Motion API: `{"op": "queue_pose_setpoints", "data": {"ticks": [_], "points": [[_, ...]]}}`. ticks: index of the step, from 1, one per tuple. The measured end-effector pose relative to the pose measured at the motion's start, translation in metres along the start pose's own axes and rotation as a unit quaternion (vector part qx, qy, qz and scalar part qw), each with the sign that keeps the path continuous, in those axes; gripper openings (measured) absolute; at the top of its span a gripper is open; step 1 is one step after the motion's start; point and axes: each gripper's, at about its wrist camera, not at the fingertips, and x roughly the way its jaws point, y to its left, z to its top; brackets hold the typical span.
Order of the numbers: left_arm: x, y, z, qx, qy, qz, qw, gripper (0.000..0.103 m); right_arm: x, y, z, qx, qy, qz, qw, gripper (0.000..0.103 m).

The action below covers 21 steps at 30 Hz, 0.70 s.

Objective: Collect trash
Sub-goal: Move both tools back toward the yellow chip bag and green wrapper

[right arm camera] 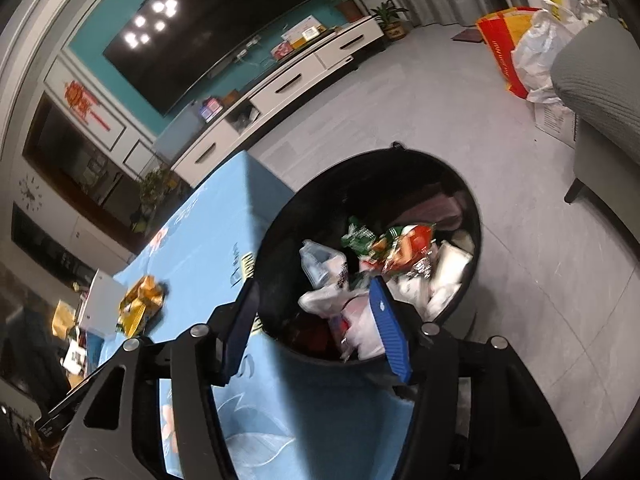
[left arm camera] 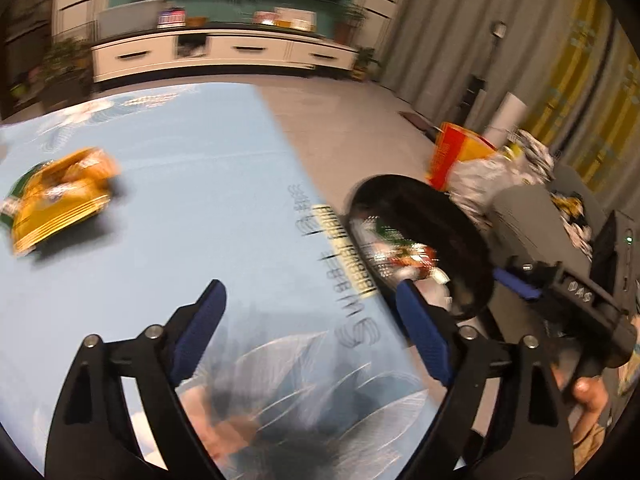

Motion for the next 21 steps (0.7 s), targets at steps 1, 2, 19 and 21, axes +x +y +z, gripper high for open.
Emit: {"op": "queue_pose_setpoints", "data": {"ticks": [1,2,19,21], "points": [[-0.008,0.009,-0.004,-0.01,-0.003,0.007,0.9999,0.089,-0.001,0.007,-0.002,-0.006,0.003,0.0,1.0,0.059],[-0.016,0.017,-0.007,-0.018,-0.006,0.012,0.9997,0.091,-0.001,0.013,-0.006,-0.012,0.006,0.001,1.0,0.059],[-0.138,0.136,-0.096,-0.128,-0.085,0.112,0.9818,0.097,0.024,0.163,-0.062,-0.158,0.076,0.014,0.984,0.06],[-0.145,0.145,-0.101,-0.136,-0.093,0.114,0.9797,0.097,0.029,0.179,-0.073,-0.171,0.084,0.021,0.982,0.06]]}}
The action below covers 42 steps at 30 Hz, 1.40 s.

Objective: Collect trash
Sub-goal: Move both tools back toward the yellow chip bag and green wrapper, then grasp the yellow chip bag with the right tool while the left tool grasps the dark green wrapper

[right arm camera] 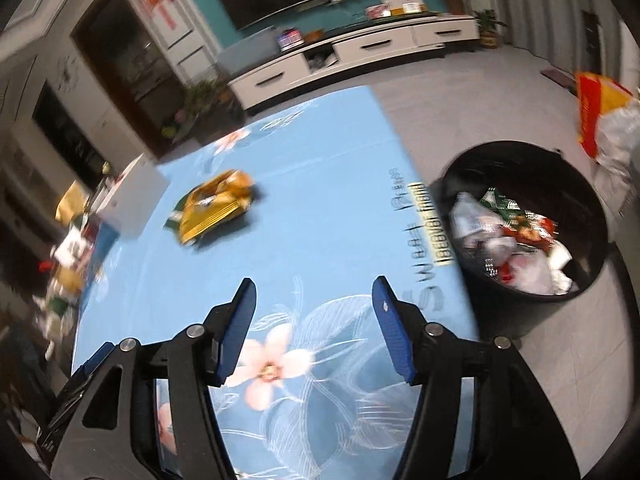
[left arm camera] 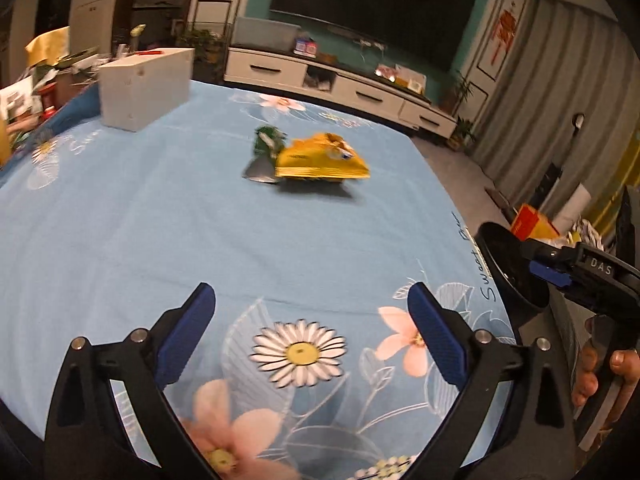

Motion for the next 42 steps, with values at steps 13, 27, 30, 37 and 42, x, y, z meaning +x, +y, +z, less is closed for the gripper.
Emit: {"op": "queue_pose_setpoints", "data": {"ticks": [13,27,30,37,42], "points": [[-0.001,0.05,-0.001,-0.061,-0.01,-0.025,0.9978,0.097,0.031,0.063,0.001,-0.053,0.03,0.001,0.998,0.06],[0.032,0.081,0.032,-0.097,-0.011,-0.05,0.994,0.097,0.081,0.101,0.038,-0.087,0.033,0.025,0.995,0.06],[0.043,0.085,0.045,-0.099,-0.013,-0.051,0.9937,0.097,0.097,0.113,0.054,-0.096,0.031,0.034,0.994,0.06],[0.071,0.093,0.078,-0.099,-0.026,-0.045,0.9937,0.097,0.138,0.129,0.088,-0.089,0.037,0.059,0.994,0.06],[0.09,0.095,0.099,-0.089,-0.031,-0.05,0.9943,0.097,0.166,0.144,0.1,-0.105,0.046,0.055,0.992,0.06]]}}
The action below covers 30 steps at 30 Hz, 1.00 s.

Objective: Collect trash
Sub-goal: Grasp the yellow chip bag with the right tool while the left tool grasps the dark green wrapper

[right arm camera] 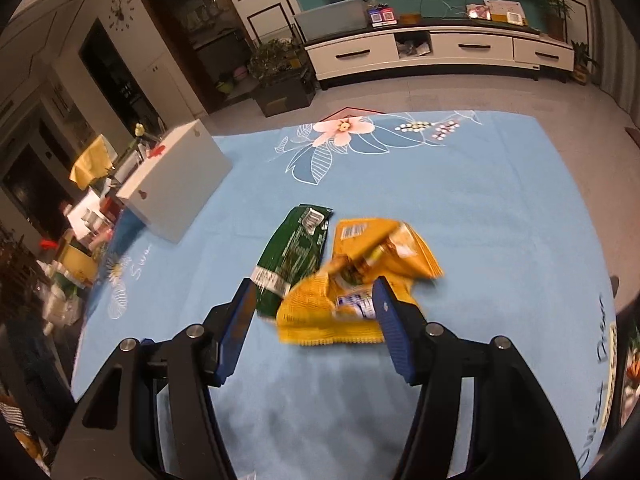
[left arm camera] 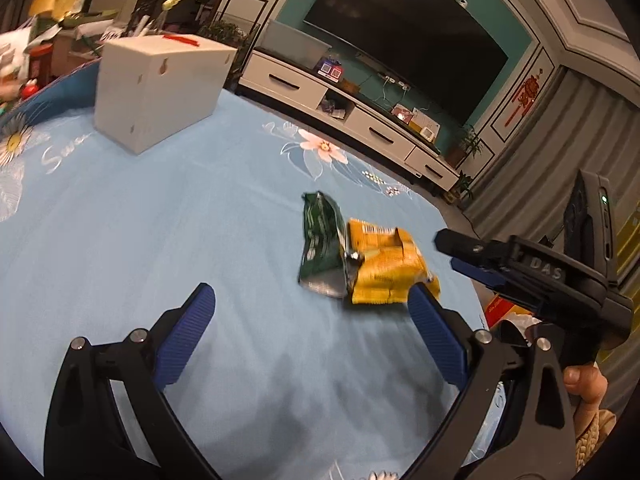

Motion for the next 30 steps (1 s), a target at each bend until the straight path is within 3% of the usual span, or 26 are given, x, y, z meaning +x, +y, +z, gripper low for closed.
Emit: {"op": "queue_pose_setpoints", "data": {"ticks": [3,7,11,16,24,30], "points": [[0.01,0.001,0.006,0.011,0.0,0.004,0.9999,0.097,0.017,0.001,0.004,-0.004,0.016,-0.01,1.0,0.06],[0.023,0.003,0.01,0.01,0.007,0.007,0.9999,0.096,0.033,0.004,0.0,-0.031,0.024,-0.056,0.998,0.06],[0.036,0.001,0.012,0.022,0.013,0.008,0.9996,0.096,0.047,-0.001,-0.008,-0.049,0.043,-0.08,0.995,0.036],[0.052,-0.007,0.017,0.032,0.02,0.004,0.9993,0.094,0.035,-0.014,-0.012,-0.055,0.012,-0.091,0.994,0.018],[0.089,-0.027,0.018,0.06,0.044,0.014,0.9971,0.072,-0.018,-0.052,-0.016,-0.016,-0.046,-0.098,0.994,0.015],[0.113,-0.032,0.02,0.064,0.06,0.031,0.9957,0.053,-0.045,-0.068,-0.027,0.007,-0.058,-0.085,0.995,0.015]]}}
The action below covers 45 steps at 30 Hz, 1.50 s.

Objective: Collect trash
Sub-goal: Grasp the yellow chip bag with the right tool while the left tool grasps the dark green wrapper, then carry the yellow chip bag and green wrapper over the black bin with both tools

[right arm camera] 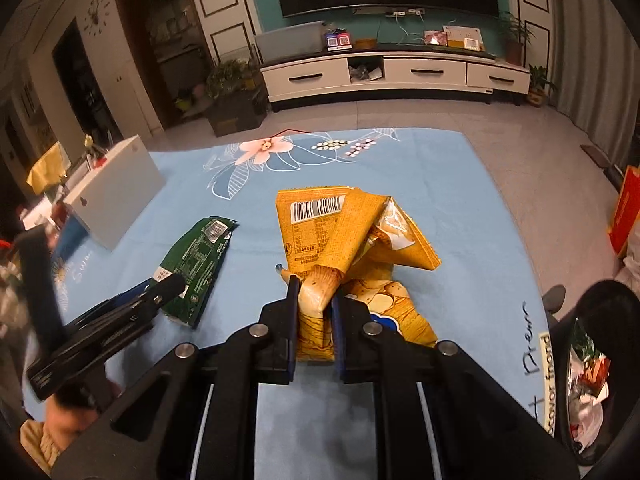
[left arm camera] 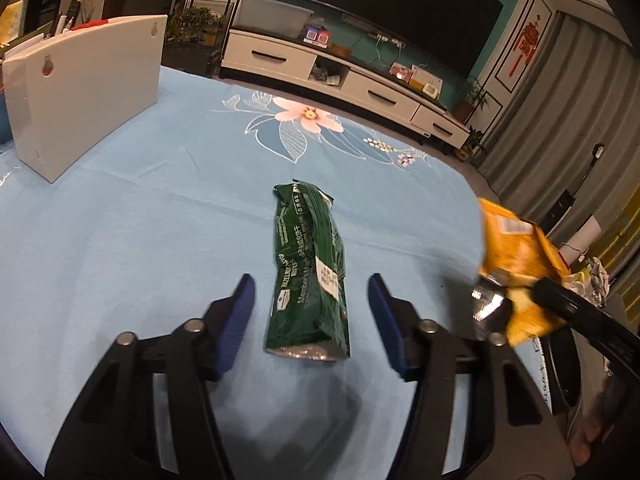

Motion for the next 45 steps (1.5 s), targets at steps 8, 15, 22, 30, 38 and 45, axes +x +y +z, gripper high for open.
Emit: {"op": "queue_pose_setpoints", "data": {"ticks": [8,15,22,30,38,45], "points": [[0.011,-0.01,0.002,0.016,0.012,0.018,0.9996,0.012,-0.021,-0.015,-0.012,0.023,-0.005,0.005,1.0,0.015],[-0.008,-0.026,-0.003,0.043,-0.001,0.023,0.9988,0.007,-0.041,-0.024,-0.022,0.032,-0.01,0.004,0.999,0.015],[-0.043,-0.04,-0.012,0.053,-0.01,0.018,0.9984,0.007,-0.059,-0.028,-0.031,0.037,-0.013,0.0,0.999,0.015],[-0.082,-0.054,-0.031,0.061,-0.019,0.003,0.998,0.007,-0.083,-0.031,-0.045,0.041,-0.018,0.003,0.999,0.015],[-0.116,-0.073,-0.047,0.067,-0.026,-0.016,0.9973,0.007,-0.107,-0.033,-0.056,0.044,-0.03,0.004,0.999,0.015],[-0.134,-0.11,-0.058,0.099,-0.028,-0.044,0.9937,0.007,-0.13,-0.056,-0.07,0.065,-0.044,-0.005,0.997,0.015]]}}
